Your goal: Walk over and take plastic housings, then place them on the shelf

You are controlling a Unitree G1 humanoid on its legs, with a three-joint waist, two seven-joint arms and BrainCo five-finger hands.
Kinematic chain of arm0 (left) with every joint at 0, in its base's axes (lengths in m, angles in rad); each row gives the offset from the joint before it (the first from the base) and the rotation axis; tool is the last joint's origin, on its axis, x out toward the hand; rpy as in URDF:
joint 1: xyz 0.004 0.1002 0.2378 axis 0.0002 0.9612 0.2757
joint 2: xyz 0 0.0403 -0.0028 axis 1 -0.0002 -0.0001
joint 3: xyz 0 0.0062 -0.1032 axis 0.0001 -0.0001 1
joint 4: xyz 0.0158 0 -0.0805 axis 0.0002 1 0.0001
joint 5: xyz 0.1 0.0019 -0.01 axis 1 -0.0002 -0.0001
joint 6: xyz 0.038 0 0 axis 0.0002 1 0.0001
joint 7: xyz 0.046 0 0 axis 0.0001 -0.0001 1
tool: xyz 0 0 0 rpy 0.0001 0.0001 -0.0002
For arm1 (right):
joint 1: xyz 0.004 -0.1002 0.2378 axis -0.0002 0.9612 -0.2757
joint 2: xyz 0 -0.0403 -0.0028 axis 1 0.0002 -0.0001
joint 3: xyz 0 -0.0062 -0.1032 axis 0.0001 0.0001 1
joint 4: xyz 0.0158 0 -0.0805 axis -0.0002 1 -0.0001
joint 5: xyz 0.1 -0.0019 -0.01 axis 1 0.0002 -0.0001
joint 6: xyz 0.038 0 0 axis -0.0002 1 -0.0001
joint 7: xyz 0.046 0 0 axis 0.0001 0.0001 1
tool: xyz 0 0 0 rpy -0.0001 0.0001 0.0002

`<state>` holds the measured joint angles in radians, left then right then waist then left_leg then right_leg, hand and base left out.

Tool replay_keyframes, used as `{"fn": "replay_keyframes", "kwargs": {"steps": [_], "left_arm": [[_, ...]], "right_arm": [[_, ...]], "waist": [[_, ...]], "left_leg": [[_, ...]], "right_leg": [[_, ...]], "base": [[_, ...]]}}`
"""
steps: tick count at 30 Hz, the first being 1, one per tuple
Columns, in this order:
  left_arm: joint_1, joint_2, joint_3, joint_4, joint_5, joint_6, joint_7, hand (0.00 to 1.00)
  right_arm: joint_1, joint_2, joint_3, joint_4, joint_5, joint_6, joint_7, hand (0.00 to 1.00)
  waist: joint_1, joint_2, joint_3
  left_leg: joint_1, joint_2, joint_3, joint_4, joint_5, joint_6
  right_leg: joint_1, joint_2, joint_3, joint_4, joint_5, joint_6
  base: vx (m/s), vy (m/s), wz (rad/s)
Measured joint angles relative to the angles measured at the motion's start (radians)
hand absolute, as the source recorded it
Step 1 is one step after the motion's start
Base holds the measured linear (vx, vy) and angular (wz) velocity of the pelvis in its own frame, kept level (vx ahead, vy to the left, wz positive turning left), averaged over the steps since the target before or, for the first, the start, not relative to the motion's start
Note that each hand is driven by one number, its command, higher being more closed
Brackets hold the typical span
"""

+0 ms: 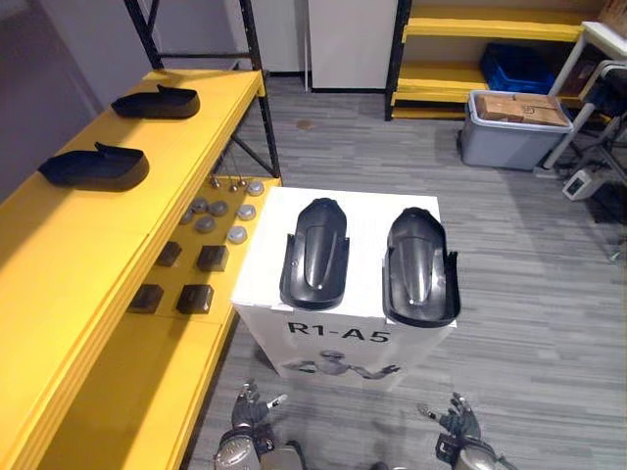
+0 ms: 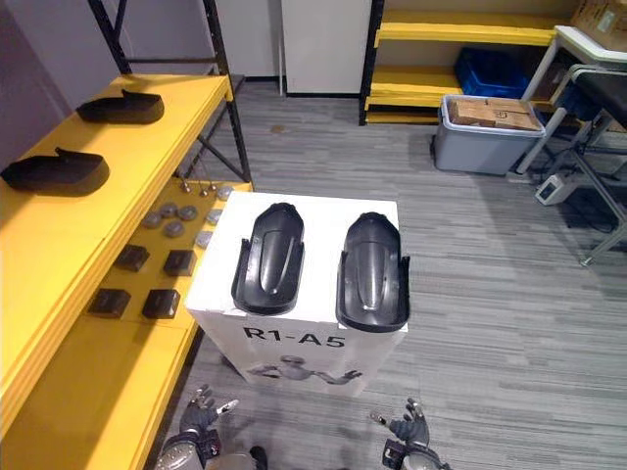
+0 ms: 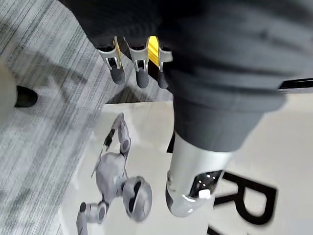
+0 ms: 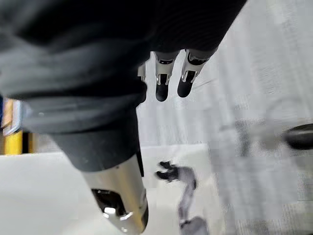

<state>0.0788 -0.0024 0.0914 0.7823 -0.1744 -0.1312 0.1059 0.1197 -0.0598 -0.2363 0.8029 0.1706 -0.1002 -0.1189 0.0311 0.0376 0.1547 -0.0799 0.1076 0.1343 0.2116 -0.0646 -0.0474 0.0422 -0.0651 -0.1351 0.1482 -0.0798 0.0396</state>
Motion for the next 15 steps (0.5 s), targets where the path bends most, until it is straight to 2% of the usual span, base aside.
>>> {"fn": "replay_keyframes", "kwargs": {"steps": [3,7,11,13,15], "left_arm": [[0.019,0.019,0.001,0.004,0.001,0.001,0.001,0.0],[0.025,0.038,0.001,0.004,0.003,0.001,0.001,0.0],[0.058,0.04,0.0,0.004,0.003,0.001,-0.002,0.0],[0.072,0.046,0.0,0.003,0.004,0.0,-0.004,0.0],[0.082,0.056,0.0,0.003,0.012,0.0,-0.005,0.0]], "right_arm": [[0.004,0.001,-0.019,0.0,0.008,0.0,-0.007,0.0],[0.002,-0.004,-0.101,-0.043,0.03,0.0,-0.029,0.0],[0.04,-0.053,-0.122,-0.244,0.029,-0.001,-0.05,0.0],[0.042,-0.081,-0.158,-0.386,0.028,-0.001,-0.06,0.0],[0.045,-0.102,-0.157,-0.491,0.024,-0.003,-0.062,0.0]], "waist": [[-0.001,-0.002,-0.004],[-0.006,-0.009,-0.006],[-0.02,-0.019,-0.018],[-0.041,-0.024,-0.027],[-0.049,-0.032,-0.035]], "left_leg": [[0.045,-0.022,0.033,-0.076,0.022,0.004],[0.085,-0.023,0.063,-0.16,0.053,-0.002],[0.11,-0.021,0.112,-0.203,0.059,-0.003],[0.11,-0.022,0.121,-0.212,0.06,-0.003],[0.111,-0.023,0.121,-0.214,0.06,-0.003]], "right_leg": [[-0.007,-0.016,0.04,-0.004,-0.009,0.012],[-0.011,-0.007,0.071,-0.024,-0.009,0.012],[-0.028,0.007,0.126,-0.035,-0.008,0.012],[-0.04,0.01,0.148,-0.035,-0.008,0.011],[-0.044,0.012,0.157,-0.035,-0.006,0.01]], "base": [[0.08,0.057,-0.24],[0.03,0.004,-0.26],[0.04,0.018,-0.38],[0.06,0.023,-0.22],[0.04,0.015,-0.12]]}}
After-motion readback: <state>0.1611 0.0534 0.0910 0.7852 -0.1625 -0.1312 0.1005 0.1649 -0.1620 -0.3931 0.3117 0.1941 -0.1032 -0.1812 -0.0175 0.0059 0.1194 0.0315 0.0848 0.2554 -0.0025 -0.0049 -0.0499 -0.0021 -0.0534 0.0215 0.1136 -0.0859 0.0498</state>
